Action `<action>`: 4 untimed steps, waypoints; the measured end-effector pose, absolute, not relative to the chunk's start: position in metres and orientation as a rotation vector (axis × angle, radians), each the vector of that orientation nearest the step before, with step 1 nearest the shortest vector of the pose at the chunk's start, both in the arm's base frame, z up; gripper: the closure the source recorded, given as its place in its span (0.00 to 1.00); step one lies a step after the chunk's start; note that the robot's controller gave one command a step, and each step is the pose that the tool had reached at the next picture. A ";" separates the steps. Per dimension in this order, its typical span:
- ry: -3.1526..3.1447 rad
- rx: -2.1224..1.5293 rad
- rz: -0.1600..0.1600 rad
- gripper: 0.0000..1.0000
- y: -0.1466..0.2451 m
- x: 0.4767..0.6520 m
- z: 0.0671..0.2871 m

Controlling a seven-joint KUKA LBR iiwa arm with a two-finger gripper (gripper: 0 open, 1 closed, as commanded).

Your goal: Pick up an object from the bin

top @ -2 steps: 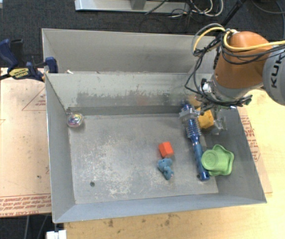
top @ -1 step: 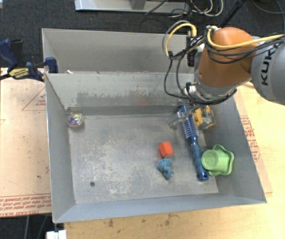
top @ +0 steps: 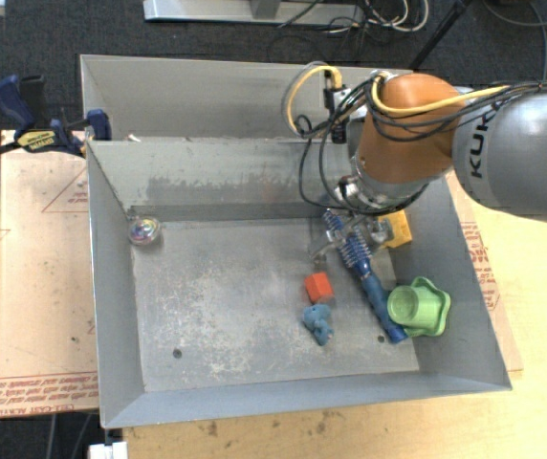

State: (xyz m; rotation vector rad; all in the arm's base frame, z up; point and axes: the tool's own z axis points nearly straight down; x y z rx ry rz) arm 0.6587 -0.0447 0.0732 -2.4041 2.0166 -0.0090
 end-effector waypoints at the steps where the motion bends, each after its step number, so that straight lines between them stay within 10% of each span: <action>1: 1.349 -2.834 0.000 0.00 -0.044 0.656 0.070; 2: 1.350 -2.832 0.006 1.00 -0.043 0.655 0.069; 3: 1.354 -2.829 -0.004 1.00 -0.042 0.657 0.130; 4: 1.361 -2.827 0.001 1.00 -0.040 0.657 0.144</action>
Offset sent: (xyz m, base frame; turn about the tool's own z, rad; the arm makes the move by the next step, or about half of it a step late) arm -0.0027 -0.0004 -0.0032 -0.5124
